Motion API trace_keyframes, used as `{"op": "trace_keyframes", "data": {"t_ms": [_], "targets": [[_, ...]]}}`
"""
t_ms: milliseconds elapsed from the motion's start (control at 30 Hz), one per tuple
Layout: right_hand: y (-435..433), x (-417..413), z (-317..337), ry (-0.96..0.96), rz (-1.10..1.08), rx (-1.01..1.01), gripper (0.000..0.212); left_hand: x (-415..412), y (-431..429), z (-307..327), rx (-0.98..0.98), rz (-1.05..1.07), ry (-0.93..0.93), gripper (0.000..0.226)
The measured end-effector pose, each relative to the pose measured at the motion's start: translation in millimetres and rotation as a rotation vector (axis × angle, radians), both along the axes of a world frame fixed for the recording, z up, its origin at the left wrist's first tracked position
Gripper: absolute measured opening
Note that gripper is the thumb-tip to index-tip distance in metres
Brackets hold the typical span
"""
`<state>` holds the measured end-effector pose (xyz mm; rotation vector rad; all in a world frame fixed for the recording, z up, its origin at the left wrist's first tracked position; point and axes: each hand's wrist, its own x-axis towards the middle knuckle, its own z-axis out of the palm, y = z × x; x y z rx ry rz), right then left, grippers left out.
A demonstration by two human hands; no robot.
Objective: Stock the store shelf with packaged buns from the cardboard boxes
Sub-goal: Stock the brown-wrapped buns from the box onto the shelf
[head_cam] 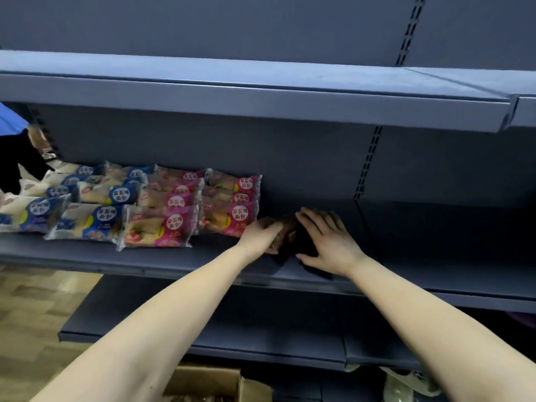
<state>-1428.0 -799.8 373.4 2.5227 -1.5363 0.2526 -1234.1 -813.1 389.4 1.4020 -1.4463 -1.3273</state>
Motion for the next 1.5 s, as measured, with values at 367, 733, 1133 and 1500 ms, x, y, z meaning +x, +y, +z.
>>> {"op": "trace_keyframes", "data": {"t_ms": [367,733,1133,1500], "targets": [[1.4,35.4,23.7,-0.042,-0.006,-0.097,0.08,31.4,12.2,14.9,0.035,-0.165,0.159,0.028],[17.7,70.4,15.2,-0.125,-0.171,-0.168,0.072,72.7,6.6,17.1,0.073,-0.144,0.131,0.017],[27.4,108.1,20.2,-0.136,-0.147,-0.028,0.074,91.2,-17.8,47.3,-0.186,0.191,-0.209,0.001],[19.8,94.3,19.4,0.065,0.194,-0.525,0.062,94.5,-35.8,65.6,-0.445,-0.063,-0.579,0.047]]}}
